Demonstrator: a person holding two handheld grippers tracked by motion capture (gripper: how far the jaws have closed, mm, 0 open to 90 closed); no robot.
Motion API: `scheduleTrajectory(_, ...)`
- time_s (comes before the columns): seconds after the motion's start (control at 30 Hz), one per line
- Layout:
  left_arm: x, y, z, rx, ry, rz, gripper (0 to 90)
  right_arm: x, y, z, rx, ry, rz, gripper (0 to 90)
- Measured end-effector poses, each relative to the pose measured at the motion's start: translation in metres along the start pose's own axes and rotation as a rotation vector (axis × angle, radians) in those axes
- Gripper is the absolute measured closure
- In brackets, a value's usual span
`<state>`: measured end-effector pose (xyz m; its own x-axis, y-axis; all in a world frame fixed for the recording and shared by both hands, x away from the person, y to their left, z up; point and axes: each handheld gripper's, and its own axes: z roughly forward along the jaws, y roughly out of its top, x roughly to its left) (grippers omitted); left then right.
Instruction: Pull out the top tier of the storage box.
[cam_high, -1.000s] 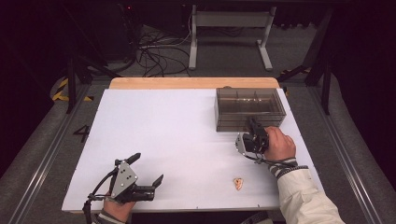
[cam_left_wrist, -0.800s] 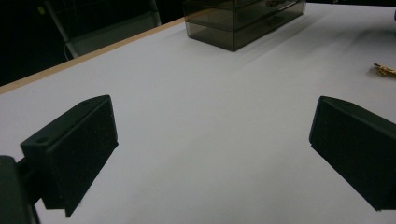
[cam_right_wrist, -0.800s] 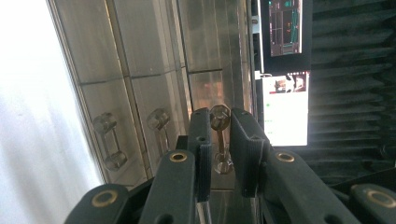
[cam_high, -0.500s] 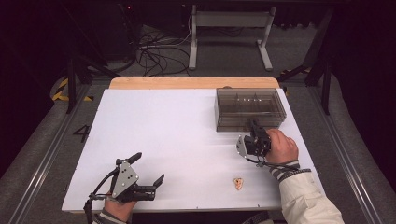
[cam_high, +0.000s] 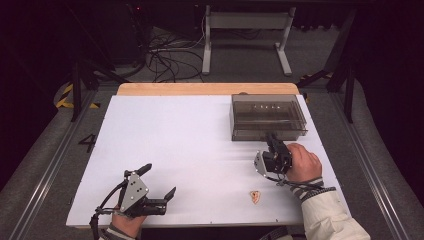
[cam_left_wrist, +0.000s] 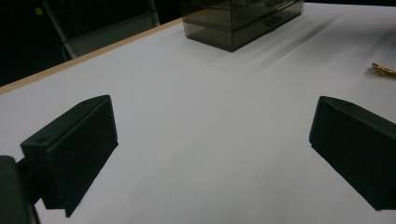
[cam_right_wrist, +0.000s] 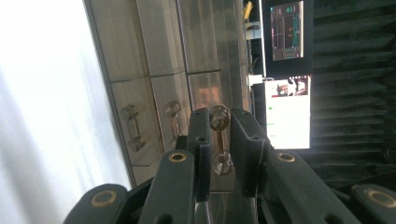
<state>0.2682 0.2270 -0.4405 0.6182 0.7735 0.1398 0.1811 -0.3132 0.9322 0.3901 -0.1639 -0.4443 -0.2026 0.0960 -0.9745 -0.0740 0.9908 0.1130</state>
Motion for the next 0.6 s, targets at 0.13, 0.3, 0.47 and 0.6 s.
scheduleTrajectory(0.13, 0.0, -0.0001, 0.0002, 0.002, -0.001, 0.0, 1.6, 0.0003, -0.0008, -0.0025, 0.0, 0.002, -0.004, 78.0)
scheduleTrajectory(0.3, 0.0003, -0.0001, 0.0003, 0.004, 0.0, 0.002, 1.6, 0.0023, -0.0015, -0.0042, 0.002, 0.008, 0.004, 77.5)
scheduleTrajectory(0.47, 0.0002, -0.0002, 0.0005, 0.004, -0.001, -0.002, 1.6, 0.0037, -0.0025, -0.0043, -0.004, 0.016, 0.002, 76.0)
scheduleTrajectory(0.6, 0.0003, -0.0002, 0.0006, 0.004, -0.001, -0.002, 1.6, 0.0024, -0.0041, -0.0063, -0.02, 0.023, 0.025, 71.4)
